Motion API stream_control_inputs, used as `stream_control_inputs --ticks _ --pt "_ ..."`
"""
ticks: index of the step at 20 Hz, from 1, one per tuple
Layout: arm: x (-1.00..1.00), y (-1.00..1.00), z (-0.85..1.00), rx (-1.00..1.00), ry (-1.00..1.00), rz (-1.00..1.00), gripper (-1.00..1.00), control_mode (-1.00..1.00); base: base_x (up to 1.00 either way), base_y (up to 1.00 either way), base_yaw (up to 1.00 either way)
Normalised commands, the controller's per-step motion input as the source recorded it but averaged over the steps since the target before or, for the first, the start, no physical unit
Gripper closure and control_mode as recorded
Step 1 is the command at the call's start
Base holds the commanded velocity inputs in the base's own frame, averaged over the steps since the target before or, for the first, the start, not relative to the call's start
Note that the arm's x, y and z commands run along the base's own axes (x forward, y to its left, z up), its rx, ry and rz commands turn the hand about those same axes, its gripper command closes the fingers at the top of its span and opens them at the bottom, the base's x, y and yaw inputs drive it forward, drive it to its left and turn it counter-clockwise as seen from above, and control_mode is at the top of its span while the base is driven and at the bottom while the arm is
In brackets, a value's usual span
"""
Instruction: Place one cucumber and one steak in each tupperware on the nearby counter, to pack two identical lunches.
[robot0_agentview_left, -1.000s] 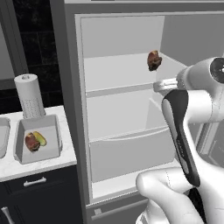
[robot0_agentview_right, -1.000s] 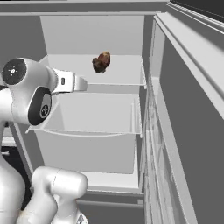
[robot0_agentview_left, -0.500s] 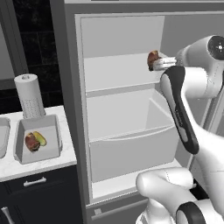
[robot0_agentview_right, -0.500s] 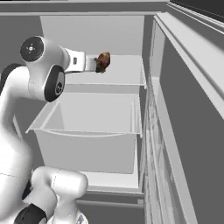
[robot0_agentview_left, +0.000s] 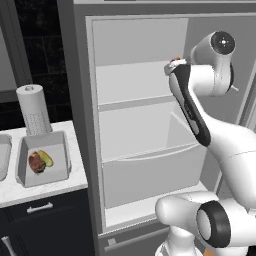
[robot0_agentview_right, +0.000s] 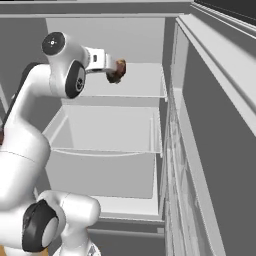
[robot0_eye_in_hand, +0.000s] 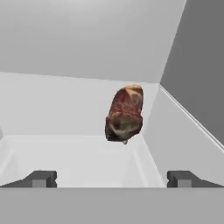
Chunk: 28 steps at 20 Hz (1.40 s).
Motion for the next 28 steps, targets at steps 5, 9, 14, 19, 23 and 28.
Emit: stream_control_inputs --ticks 5,9,14,19,23,28 --pt "0.68 -0.04 -0.23 -0.01 0.01 -0.01 -1.0 -1.0 0.0 0.0 0.0" --pt "0.62 0.0 -0.09 0.0 0.0 0.0 -1.0 -1.0 0.0 0.0 0.0" --pt "0.52 -0.23 0.0 0.0 0.0 0.0 -1.0 -1.0 0.0 0.0 0.0" --pt "0.0 -0.16 -0.02 0.01 0.0 0.0 -1.0 -1.0 0.0 0.0 0.0" --pt "0.0 0.0 -0.26 0.0 0.0 0.0 -1.0 -1.0 0.0 0.0 0.0" --pt "0.12 0.0 -0.1 0.0 0.0 0.0 -1.0 -1.0 0.0 0.0 0.0"
